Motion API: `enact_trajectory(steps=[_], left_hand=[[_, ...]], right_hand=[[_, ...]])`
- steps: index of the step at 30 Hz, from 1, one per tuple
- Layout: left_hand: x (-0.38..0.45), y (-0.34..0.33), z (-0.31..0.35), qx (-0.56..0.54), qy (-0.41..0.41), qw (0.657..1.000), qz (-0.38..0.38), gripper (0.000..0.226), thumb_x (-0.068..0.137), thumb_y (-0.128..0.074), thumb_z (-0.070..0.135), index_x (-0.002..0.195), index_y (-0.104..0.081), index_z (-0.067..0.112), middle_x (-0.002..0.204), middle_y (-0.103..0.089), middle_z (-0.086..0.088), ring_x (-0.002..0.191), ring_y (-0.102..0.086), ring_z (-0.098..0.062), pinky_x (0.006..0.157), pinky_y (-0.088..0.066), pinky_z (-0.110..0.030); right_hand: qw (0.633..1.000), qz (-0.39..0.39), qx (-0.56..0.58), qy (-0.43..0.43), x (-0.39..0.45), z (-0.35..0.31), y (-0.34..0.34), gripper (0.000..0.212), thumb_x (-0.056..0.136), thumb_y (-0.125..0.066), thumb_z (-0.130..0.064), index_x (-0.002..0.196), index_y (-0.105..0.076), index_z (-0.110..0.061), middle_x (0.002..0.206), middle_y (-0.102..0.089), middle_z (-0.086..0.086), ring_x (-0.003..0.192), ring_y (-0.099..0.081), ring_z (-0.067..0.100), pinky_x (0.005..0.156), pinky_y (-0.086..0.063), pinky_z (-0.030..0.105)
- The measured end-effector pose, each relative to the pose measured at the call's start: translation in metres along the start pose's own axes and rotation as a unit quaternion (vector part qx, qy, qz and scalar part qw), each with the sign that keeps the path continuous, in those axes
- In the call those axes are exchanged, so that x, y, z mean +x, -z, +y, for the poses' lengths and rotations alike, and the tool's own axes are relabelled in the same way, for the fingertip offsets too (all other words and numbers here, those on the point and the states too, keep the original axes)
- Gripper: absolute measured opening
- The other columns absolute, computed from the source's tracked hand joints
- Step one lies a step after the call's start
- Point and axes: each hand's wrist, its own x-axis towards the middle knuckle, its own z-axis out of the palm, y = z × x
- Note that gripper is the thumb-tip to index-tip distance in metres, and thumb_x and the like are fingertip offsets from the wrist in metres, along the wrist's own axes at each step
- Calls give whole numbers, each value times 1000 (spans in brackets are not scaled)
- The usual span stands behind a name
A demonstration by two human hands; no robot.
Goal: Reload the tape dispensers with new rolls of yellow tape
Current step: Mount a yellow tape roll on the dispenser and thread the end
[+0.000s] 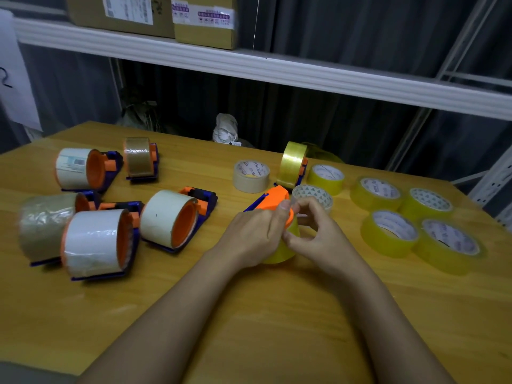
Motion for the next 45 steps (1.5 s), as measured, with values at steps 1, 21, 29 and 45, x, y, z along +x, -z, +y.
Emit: enact_trajectory(steps=[1,21,29,45], left_hand=[[0,0,0,-1,1,1000,3,56,100,-14,37,55,-44,21,47,-40,5,50,-49,-3,55,-34,-14],[0,4,-5,-66,26,996,53,67,98,-14,58,61,-50,14,50,-45,-9,51,-49,-12,48,-34,-31],[1,20,9,-417,147,896,38,37,98,-45,28,70,-68,25,64,-67,8,64,-63,-8,66,-47,-28],[0,18,4,-424,116,898,-16,32,71,-43,30,93,-66,38,77,-65,18,73,-60,1,63,-47,-17]], right_hand=[[1000,-11,5,-5,0,0,-1,43,68,-76,-30,101,-49,-24,106,-62,-14,107,-58,9,80,-50,24],[980,52,183,-58,3,-3,-5,21,94,-54,-2,110,-55,-16,111,-67,20,78,-67,12,68,-53,25],[967,-20,231,-104,-3,-14,-16,60,75,-71,-33,129,-45,-33,116,-64,-3,98,-68,13,80,-58,29],[987,23,158,5,-3,-12,-12,68,72,-73,-24,132,-43,-35,120,-56,-4,96,-63,3,75,-52,20]])
